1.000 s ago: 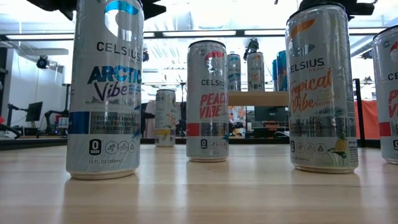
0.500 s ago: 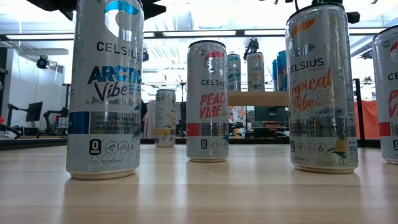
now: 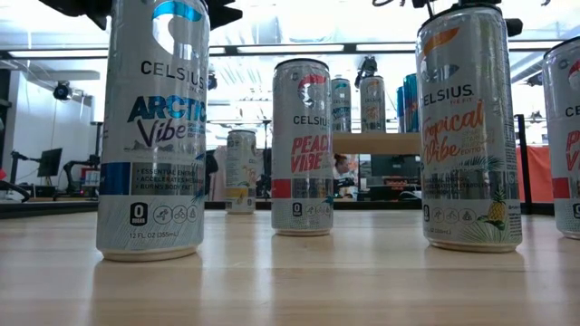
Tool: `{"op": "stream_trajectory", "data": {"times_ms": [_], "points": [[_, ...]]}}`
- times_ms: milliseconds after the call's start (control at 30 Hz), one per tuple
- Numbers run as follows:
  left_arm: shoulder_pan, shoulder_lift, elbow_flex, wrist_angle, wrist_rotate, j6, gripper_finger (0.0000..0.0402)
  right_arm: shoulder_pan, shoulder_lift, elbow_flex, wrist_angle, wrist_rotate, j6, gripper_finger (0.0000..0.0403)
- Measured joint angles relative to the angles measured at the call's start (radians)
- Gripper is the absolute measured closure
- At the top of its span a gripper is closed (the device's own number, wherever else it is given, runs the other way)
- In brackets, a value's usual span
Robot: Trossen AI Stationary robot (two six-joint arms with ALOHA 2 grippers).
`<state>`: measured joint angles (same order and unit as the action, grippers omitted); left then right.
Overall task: Place canned beverage on shelf
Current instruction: Put the top red white soda can on the shelf aligned with the red black soda can, then adjust the blue can on the shelf
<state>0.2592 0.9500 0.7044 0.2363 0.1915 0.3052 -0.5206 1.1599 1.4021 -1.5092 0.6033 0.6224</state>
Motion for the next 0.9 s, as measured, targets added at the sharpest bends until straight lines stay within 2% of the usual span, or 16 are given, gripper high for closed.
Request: {"op": "stream_trajectory", "data": {"times_ms": [400, 533, 700, 900], "points": [[0.0, 0.002, 0.0, 0.001, 0.0, 0.0, 0.0055, -0.039, -0.001, 0.0, 0.035, -0.005, -0.012, 0.0394], [0.0, 0.002, 0.0, 0.0, 0.0, 0.0, 0.0055, -0.038, -0.006, 0.011, 0.03, -0.036, -0.005, 0.0394], [0.0, 0.003, 0.0, 0.001, 0.0, 0.0, 0.0055, -0.018, -0.015, 0.065, 0.031, -0.084, 0.02, 0.0394], [0.0, 0.019, 0.0, 0.002, 0.0, 0.0, 0.0055, 0.033, -0.021, 0.126, 0.035, -0.087, 0.033, 0.0394]]}}
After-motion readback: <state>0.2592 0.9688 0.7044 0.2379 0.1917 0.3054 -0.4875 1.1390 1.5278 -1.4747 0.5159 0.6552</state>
